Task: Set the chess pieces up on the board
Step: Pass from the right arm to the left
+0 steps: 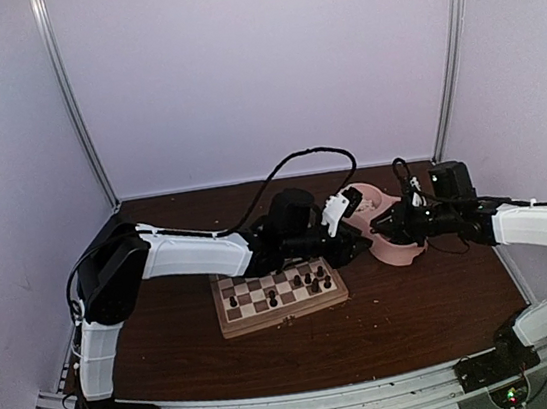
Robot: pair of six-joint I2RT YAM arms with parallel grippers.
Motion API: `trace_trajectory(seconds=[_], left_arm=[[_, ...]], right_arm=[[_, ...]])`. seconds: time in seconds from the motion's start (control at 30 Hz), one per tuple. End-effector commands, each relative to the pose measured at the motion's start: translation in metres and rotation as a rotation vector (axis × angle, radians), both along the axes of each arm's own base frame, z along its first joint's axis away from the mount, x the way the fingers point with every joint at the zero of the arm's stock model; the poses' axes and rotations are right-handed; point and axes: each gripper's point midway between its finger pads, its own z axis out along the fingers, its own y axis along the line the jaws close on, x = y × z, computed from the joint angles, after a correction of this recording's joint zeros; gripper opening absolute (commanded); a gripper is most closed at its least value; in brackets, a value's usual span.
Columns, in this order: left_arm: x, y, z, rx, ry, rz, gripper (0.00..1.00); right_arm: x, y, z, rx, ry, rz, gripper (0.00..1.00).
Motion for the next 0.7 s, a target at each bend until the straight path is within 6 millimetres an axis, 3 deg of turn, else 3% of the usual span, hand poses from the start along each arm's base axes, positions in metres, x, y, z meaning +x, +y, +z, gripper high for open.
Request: trace_trajectory(seconds=[0.0, 0.2, 0.67], left_arm=[[-0.012, -0.004, 0.025, -0.005, -0.075, -0.058, 0.42], [-0.019, -0.008, 0.027, 0.002, -0.135, -0.071, 0.41], [-0.007, -0.007, 0.039, -0.032, -0.133, 0.009, 0.36]], right_arm=[[-0.011, 0.004, 0.001, 0.012, 0.017, 0.025, 0.18], [-0.013, 0.006, -0.003, 0.003, 0.023, 0.026, 0.18], [-0.018, 0.01, -0.013, -0.02, 0.032, 0.041, 0.18]])
